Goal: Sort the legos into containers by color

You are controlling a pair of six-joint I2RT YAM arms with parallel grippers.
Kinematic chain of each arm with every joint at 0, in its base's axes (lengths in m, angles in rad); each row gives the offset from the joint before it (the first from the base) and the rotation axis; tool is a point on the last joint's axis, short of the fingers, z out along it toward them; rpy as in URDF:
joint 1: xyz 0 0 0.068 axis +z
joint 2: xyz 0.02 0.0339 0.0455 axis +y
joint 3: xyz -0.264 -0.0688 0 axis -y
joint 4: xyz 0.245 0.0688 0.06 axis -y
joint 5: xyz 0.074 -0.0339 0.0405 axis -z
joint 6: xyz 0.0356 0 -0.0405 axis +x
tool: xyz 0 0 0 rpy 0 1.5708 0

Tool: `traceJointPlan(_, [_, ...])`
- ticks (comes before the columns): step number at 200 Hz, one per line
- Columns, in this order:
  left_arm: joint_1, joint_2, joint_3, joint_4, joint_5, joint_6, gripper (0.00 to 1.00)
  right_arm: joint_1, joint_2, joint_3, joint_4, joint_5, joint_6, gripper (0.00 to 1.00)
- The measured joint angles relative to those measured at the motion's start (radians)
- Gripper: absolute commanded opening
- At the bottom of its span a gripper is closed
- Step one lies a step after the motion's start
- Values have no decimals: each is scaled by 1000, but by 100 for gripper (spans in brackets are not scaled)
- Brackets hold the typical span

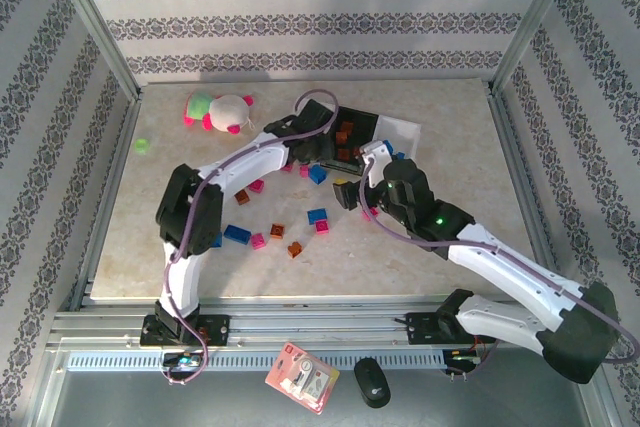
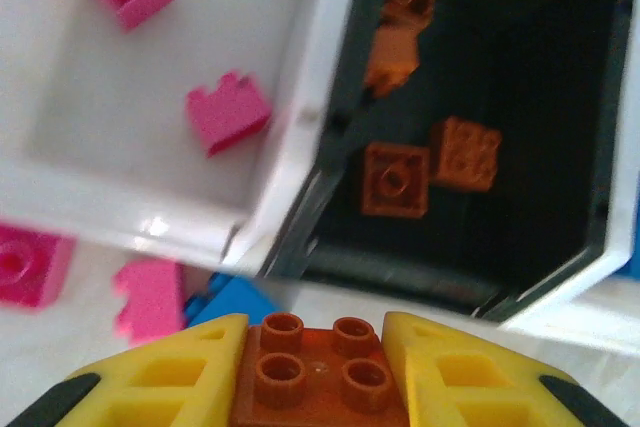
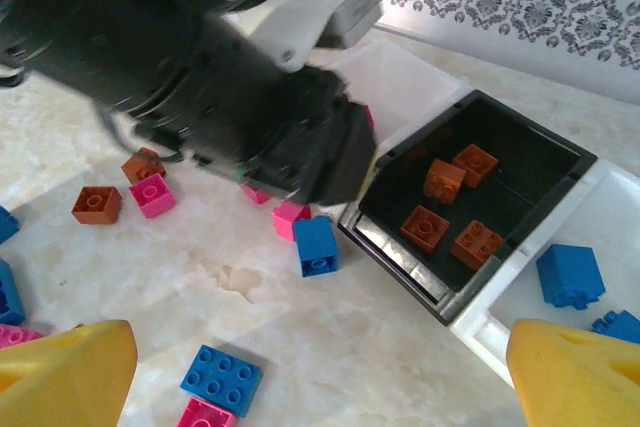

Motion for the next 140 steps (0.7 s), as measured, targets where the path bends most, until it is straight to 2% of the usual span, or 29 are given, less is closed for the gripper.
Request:
traceJointPlan(45, [-3,216,329,-99,17,56,37,-3,-53,-45,-7,26,16,95])
traceJointPlan(67, [-3,297,459,-159,21,79,42,-15,-82,-68,-22,32,25,95])
traceJointPlan(89, [-3,342,540,-206,28,100,59,-26,-101,-74,-36,40,27,95])
traceJointPlan(119, [-9,340,550,-237,19,117,85,-36,-129,-78,-47,45,30,95])
traceJointPlan(140, [-27,312,521,-244,12,149,96,-41,-141,-83,-50,45,38,95])
